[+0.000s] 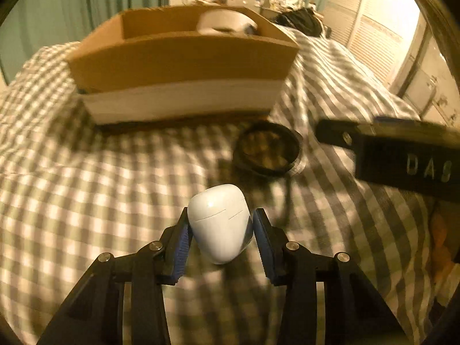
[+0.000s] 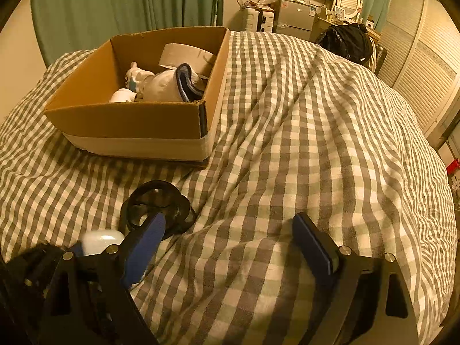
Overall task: Organize objects
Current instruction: 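Grasp the white earbud case with the left tool while the right tool grasps the black ring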
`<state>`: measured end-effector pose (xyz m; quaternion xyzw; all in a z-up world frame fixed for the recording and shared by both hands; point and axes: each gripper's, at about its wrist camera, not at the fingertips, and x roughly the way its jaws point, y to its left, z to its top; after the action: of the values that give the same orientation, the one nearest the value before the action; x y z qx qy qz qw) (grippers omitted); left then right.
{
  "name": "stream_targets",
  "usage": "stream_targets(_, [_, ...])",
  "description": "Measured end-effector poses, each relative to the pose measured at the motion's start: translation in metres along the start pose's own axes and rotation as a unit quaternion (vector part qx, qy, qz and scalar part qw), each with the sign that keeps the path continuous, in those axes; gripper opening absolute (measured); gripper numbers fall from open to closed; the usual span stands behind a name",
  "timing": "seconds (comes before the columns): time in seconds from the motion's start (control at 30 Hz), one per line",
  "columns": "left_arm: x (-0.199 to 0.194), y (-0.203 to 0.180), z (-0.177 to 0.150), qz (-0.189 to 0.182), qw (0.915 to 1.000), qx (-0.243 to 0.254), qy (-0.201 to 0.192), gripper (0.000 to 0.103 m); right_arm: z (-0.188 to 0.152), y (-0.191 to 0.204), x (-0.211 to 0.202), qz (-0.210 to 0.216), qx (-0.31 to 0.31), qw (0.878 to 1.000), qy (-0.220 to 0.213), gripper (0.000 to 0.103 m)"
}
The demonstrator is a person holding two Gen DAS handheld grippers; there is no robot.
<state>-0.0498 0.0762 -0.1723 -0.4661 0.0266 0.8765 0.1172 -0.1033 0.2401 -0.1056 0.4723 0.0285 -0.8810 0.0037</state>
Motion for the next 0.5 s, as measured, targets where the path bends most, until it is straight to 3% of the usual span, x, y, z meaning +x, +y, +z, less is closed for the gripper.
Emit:
stream_targets(0.3, [-0.022,0.028,0.011,0.071,0.9966,-0.011,-0.041,0.040,0.001,0.021,0.007,0.036,-0.024,0.999,0.010,0.091])
stream_targets(0.4, [-0.026,0.036,0.017,0.082,0.9957,-0.010,-0.043,0.024,0.004,0.032,0.018,0.055,-0.033,0.998,0.026,0.091])
stream_targets(0.5, [-0.023,0.043,0.022,0.079,0.9961,-0.014,-0.037,0.024,0.010,0.045,0.032,0.076,-0.037,0.995,0.045,0.091])
